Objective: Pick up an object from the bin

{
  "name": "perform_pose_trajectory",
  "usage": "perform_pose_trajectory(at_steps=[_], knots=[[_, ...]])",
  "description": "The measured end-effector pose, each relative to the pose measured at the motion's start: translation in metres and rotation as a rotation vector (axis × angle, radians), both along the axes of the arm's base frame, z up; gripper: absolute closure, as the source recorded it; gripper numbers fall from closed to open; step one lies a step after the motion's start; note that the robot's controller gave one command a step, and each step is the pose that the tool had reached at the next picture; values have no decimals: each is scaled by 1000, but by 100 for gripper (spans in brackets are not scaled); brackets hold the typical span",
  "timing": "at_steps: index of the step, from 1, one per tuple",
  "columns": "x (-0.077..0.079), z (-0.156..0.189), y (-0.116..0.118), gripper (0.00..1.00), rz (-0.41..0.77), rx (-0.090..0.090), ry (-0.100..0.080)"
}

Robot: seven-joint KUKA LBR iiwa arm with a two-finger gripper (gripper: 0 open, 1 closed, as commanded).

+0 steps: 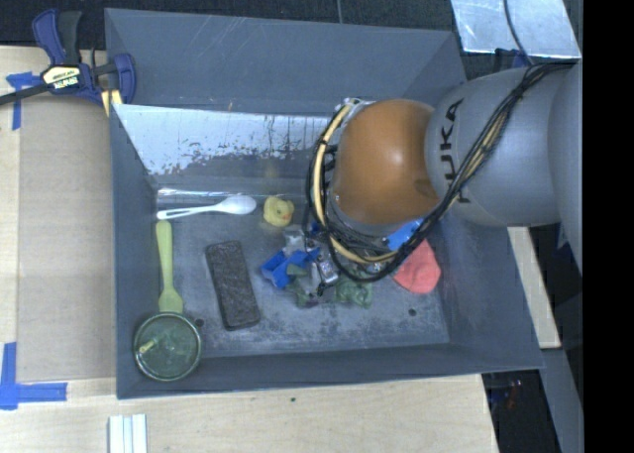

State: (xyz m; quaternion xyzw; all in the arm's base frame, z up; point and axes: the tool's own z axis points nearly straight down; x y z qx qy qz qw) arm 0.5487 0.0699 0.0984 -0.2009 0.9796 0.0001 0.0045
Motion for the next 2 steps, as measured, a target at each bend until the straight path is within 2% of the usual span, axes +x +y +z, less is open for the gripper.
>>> perform_pose_trajectory(at_steps=[1,2], knots=[[-5,51,-6,100,6,-1,5],[-8,101,-10,100,-7,1,-2]])
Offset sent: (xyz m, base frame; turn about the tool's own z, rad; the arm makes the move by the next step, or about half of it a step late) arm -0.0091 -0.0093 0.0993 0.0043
